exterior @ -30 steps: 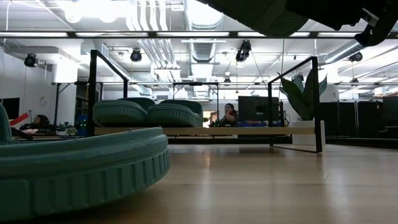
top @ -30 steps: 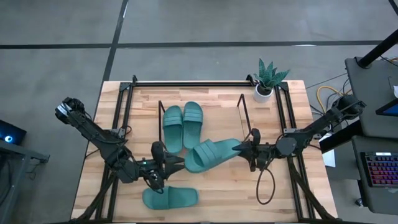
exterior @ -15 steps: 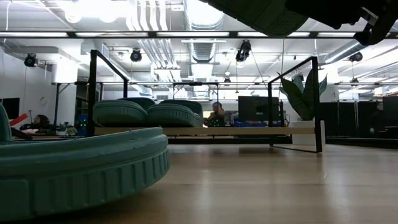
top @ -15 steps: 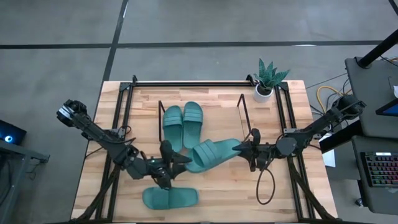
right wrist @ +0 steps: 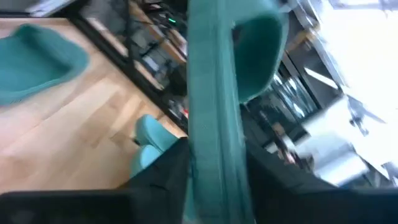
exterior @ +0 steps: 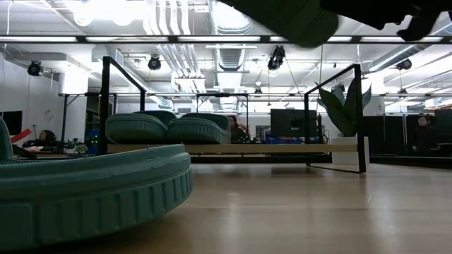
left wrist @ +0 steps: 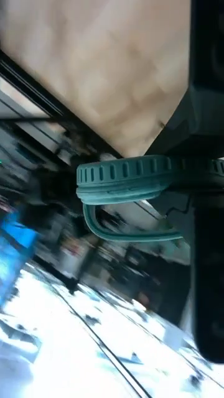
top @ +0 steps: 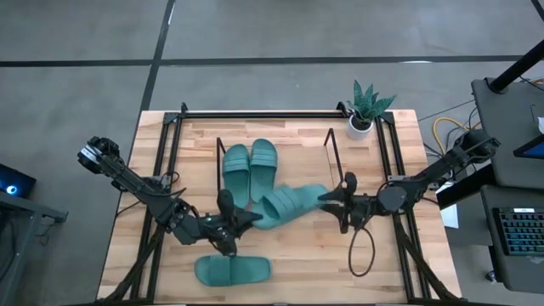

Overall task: Pick and place slides into the shelf
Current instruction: Put the green slipper on the shelf

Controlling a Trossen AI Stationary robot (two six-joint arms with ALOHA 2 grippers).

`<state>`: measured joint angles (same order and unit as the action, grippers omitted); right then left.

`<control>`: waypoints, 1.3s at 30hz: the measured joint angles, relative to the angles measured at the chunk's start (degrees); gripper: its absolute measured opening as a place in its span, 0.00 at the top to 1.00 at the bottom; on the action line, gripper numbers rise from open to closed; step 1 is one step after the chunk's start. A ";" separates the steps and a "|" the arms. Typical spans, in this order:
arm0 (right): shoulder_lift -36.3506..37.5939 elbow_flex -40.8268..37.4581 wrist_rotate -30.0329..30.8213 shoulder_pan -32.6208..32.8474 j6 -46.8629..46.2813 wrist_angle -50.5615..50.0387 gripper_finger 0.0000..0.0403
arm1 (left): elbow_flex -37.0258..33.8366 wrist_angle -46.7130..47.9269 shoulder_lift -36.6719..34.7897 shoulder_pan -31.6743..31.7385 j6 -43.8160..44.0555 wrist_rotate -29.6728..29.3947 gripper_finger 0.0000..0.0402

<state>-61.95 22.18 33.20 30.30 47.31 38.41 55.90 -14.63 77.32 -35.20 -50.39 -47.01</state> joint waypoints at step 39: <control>-11.60 25.00 16.75 0.90 8.07 -28.17 0.43 | 8.26 -0.88 13.72 14.96 -5.66 -16.10 0.95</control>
<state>-73.55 47.18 49.95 31.20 55.38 10.24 64.16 -15.52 91.04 -20.24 -56.05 -63.11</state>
